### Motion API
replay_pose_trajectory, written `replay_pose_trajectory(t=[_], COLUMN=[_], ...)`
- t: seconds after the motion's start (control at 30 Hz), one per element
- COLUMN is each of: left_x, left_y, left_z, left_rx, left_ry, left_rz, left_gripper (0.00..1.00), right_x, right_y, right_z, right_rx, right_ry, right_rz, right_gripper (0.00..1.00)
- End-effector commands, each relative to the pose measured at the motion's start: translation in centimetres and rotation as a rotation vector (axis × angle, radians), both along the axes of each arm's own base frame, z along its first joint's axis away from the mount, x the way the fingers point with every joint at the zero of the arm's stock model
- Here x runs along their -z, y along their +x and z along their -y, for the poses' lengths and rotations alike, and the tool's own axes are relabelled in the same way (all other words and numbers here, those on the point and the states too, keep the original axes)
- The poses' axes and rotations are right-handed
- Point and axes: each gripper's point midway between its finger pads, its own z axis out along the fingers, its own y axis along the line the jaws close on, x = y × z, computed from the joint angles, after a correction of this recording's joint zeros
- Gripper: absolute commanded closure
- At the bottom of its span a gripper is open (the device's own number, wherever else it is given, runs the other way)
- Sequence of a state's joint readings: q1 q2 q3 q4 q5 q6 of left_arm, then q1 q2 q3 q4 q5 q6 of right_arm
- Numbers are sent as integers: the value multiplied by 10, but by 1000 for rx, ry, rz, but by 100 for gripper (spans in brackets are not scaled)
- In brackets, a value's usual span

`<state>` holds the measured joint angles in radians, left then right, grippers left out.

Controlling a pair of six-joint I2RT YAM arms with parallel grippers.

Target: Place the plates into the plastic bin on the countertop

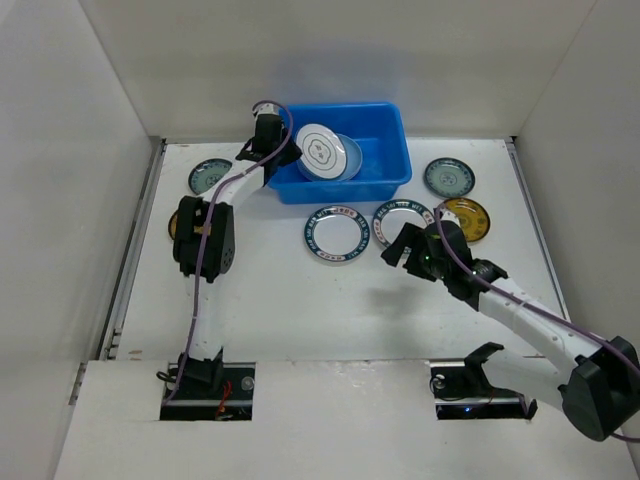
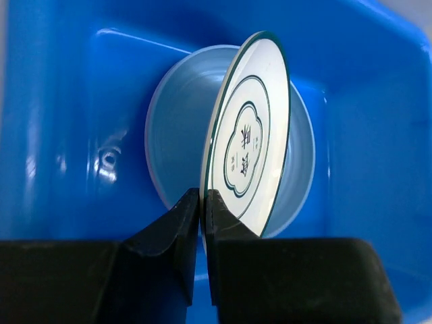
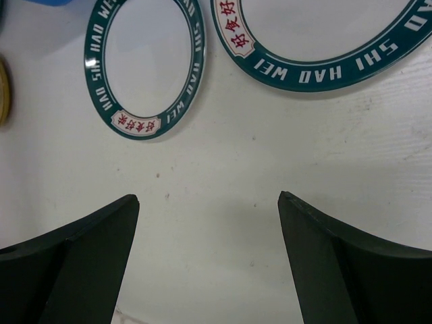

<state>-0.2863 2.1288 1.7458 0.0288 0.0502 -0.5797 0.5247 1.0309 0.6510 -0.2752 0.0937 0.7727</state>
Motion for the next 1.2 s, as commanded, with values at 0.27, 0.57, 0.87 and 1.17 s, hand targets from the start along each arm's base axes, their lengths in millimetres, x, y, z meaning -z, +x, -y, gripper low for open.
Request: replay_pose_trajectory(t=[0.27, 0.57, 0.87, 1.17], left_x=[-18, -51, -187, -220], left_y=[61, 49, 0, -90], left_z=[31, 30, 1, -39], left_rx=[96, 121, 68, -31], left_ry=[-19, 94, 184, 246], left_rz=[186, 255, 427, 443], left_gripper=[60, 0, 0, 0], right_x=[4, 27, 58, 84], right_y=[22, 55, 89, 100], right_z=[-15, -33, -84, -108], right_rx=[35, 73, 4, -29], right_ry=[39, 107, 251, 314], right_rz=[-2, 0, -33, -56], right_gripper=[11, 16, 27, 58])
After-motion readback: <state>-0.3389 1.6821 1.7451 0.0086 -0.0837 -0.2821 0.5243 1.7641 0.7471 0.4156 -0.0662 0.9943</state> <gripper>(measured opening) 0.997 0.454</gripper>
